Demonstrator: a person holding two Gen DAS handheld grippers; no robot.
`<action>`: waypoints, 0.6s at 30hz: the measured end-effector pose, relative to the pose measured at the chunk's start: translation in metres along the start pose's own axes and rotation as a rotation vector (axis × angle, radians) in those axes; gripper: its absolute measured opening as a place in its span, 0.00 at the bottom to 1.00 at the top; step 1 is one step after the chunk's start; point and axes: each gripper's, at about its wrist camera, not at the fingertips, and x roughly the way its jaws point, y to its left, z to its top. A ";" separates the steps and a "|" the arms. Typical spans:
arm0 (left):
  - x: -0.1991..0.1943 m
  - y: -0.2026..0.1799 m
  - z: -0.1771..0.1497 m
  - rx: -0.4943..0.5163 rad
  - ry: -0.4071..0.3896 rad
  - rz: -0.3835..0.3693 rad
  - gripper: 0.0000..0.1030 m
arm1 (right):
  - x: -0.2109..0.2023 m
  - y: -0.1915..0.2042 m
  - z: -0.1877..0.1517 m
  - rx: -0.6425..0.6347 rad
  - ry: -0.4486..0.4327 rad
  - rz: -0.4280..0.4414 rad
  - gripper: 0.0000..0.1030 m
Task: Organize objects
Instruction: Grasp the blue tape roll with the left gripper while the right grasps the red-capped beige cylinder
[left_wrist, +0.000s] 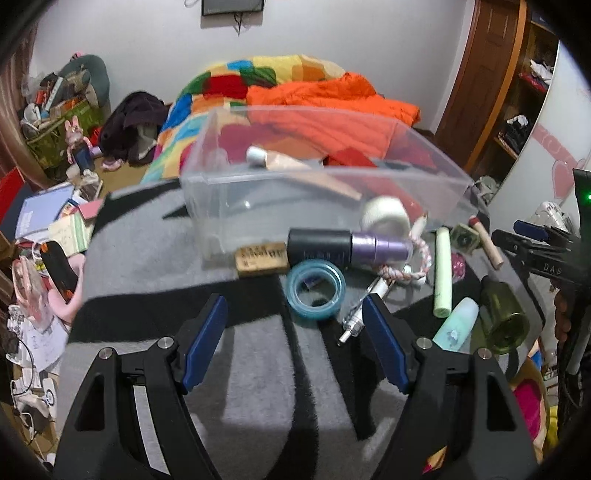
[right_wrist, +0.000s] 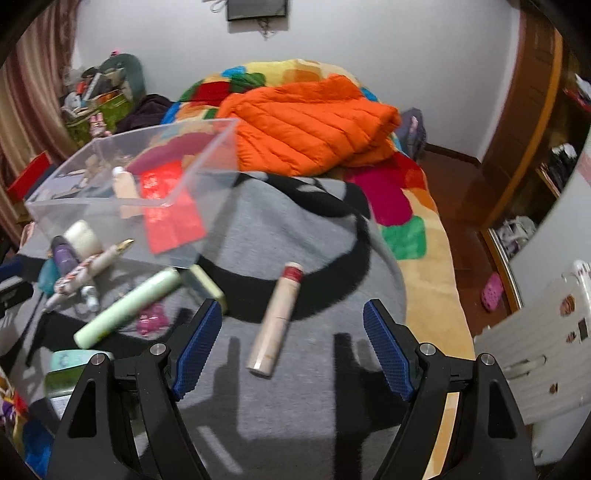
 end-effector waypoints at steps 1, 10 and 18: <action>0.003 -0.001 0.000 -0.004 0.006 -0.006 0.73 | 0.004 -0.003 0.000 0.013 0.005 -0.002 0.73; 0.020 -0.001 0.006 -0.029 0.016 -0.027 0.71 | 0.031 -0.006 -0.003 0.052 0.054 0.033 0.40; 0.023 0.000 0.001 -0.038 0.020 -0.059 0.40 | 0.026 0.013 -0.008 0.001 0.020 0.041 0.13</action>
